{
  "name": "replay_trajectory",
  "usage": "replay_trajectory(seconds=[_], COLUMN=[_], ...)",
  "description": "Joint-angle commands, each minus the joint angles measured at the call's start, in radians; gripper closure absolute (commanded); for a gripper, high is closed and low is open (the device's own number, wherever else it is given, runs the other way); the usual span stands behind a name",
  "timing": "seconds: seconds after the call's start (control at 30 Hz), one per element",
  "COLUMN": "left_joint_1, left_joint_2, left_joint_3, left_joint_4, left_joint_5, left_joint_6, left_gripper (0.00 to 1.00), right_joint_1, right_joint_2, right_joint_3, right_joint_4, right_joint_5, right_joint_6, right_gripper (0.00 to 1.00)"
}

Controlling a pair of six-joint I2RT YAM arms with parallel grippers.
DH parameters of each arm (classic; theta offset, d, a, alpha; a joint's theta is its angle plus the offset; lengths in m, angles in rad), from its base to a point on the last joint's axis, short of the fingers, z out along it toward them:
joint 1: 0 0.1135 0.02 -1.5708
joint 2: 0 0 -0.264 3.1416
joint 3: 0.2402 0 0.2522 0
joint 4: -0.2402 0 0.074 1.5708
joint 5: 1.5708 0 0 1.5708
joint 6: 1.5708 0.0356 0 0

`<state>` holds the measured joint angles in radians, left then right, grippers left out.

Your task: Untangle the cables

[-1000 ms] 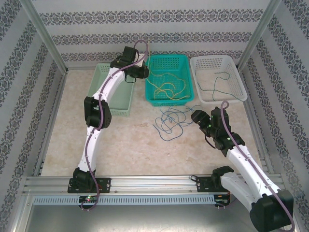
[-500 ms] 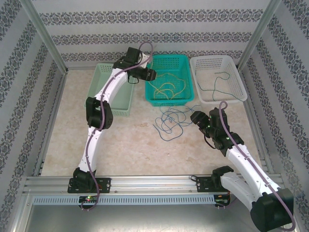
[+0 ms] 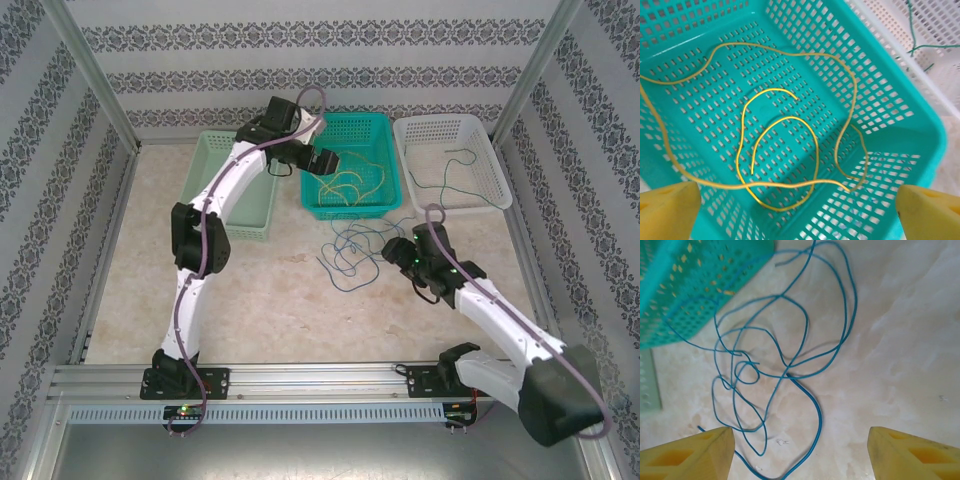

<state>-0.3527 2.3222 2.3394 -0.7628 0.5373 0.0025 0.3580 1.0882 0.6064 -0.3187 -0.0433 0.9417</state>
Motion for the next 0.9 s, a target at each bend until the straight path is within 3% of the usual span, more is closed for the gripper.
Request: replay_trajectory(seconds=[0.0,0.23,0.43,0.87], left_joint_1=[-0.005,-0.002,0.018,0.018], left_joint_2=[-0.135,-0.437,-0.659,-0.786], left_joint_3=[-0.080,-0.539,-0.879,-1.134], left_joint_4=[0.076,0.293,0.409,0.483], left_joint_5=[-0.044,-0.163,-0.175,-0.160], left_joint_6=[-0.031,-0.116,-0.189,-0.252], left_gripper=[0.00,0.00,0.00,0.00], right_joint_1=[0.051,0.164,0.176,0.197], right_joint_2=[0.106,0.325,0.375,0.484], right_joint_3=[0.078,0.250,0.254,0.253], right_joint_4=[-0.008,-0.048,-0.204,-0.215], right_joint_5=[0.022,-0.010,0.079,0.006], right_joint_6=[-0.053,-0.142,-0.150,-0.070], right_gripper=[0.30,0.33,0.37,0.42])
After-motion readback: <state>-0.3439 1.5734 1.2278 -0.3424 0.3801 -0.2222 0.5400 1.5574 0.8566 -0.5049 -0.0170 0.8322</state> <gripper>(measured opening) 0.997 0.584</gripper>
